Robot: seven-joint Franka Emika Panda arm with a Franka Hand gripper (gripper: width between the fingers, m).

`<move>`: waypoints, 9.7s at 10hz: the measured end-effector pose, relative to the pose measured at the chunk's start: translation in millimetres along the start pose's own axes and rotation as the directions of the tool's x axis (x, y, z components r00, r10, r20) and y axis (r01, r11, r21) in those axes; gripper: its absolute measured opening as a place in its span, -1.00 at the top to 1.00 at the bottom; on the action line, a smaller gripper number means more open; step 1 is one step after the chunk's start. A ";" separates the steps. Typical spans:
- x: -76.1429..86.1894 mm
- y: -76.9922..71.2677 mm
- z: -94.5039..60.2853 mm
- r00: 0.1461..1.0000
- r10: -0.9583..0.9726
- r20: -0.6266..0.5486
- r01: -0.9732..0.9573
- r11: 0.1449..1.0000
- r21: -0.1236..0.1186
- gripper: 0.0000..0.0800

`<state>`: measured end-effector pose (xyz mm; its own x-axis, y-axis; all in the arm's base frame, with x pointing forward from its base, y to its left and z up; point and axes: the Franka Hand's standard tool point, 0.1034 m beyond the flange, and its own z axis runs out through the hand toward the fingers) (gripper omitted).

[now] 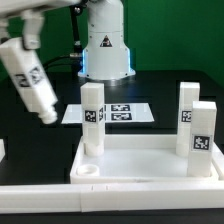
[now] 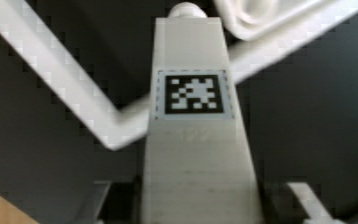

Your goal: Assemble desk

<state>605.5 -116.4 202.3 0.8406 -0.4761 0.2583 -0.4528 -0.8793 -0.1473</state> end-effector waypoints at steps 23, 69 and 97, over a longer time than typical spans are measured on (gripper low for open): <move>-31.7 -57.0 64.4 0.938 -0.309 -0.156 0.294 0.949 -0.114 0.29; -36.2 -56.6 91.6 0.980 -0.094 0.177 0.100 0.995 -0.024 -0.62; -37.8 -57.9 93.7 0.969 0.130 0.210 -0.113 0.990 -0.088 0.29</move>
Offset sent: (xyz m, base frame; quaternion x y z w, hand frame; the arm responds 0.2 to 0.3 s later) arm 0.0000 0.0000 0.0000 0.0000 0.0650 0.0000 0.9979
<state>627.8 -46.8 111.6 0.8182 -0.5741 0.0304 -0.5697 -0.8168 -0.0907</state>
